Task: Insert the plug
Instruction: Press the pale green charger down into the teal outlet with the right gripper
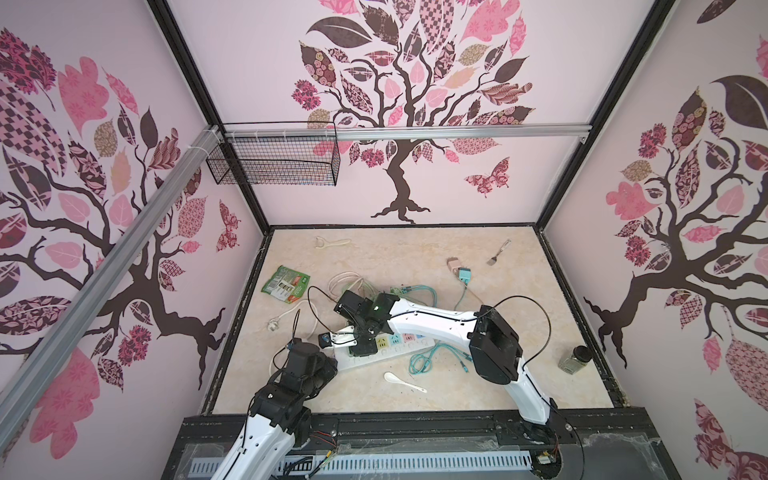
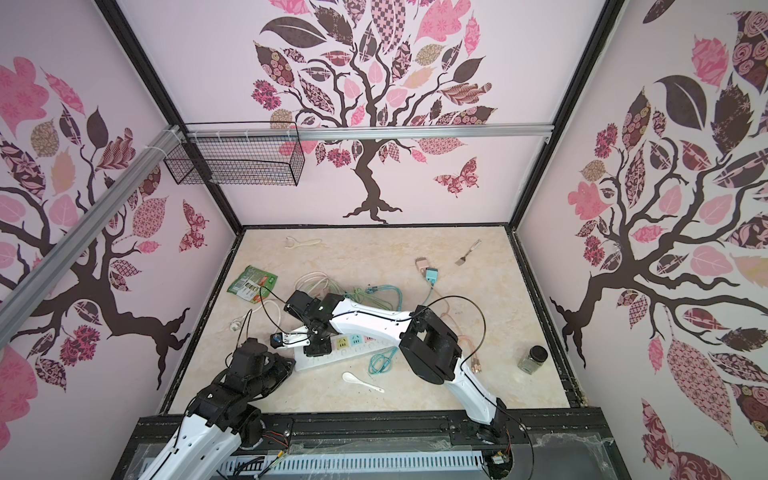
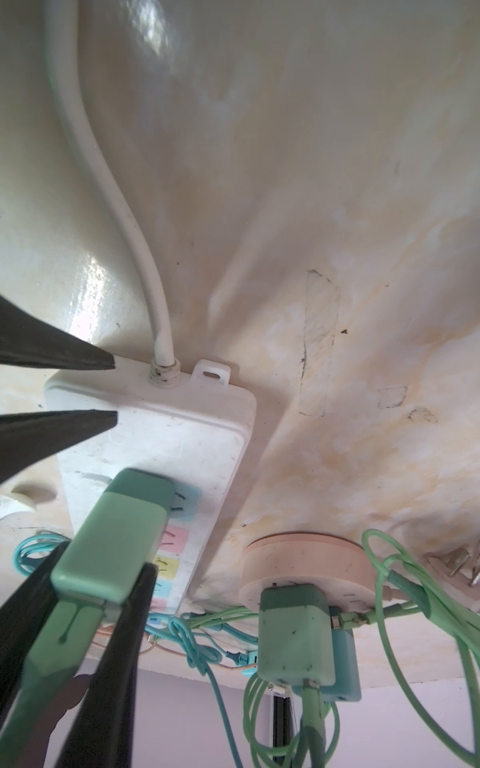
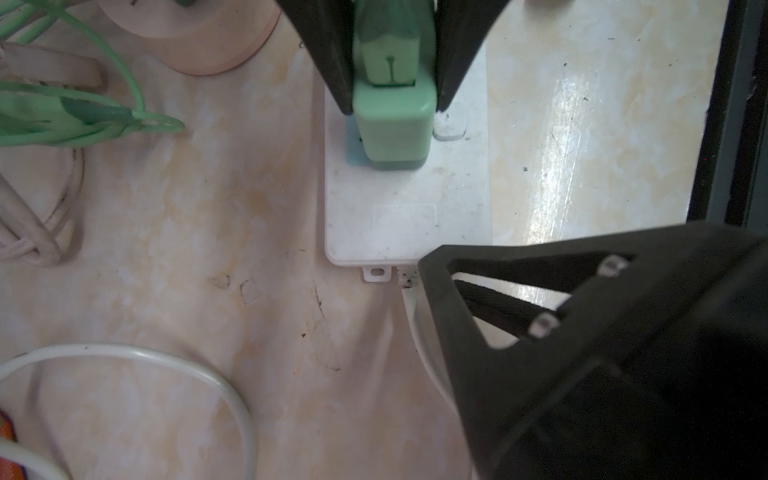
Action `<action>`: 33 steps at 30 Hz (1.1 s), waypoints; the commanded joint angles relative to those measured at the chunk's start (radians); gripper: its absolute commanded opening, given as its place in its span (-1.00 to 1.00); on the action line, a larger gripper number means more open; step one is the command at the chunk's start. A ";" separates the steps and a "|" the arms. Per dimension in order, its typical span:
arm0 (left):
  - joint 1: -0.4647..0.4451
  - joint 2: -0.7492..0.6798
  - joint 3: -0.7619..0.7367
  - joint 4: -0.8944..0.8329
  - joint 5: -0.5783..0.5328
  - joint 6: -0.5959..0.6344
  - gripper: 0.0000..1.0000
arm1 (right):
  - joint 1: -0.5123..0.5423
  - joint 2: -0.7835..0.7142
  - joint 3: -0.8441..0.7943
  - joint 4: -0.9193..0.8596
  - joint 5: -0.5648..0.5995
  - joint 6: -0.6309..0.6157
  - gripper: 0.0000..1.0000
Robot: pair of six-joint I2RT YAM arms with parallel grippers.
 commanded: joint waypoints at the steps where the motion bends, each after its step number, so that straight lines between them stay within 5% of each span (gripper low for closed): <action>1: 0.005 -0.008 -0.025 0.001 -0.003 0.017 -0.57 | 0.005 0.091 0.006 -0.062 0.040 -0.006 -0.38; 20: 0.005 -0.015 -0.017 0.000 -0.008 0.018 -0.57 | 0.009 0.160 0.043 -0.140 0.171 0.025 -0.36; 33: 0.005 -0.027 -0.014 -0.005 -0.005 0.007 -0.48 | 0.009 0.060 0.064 -0.076 0.019 0.106 -0.21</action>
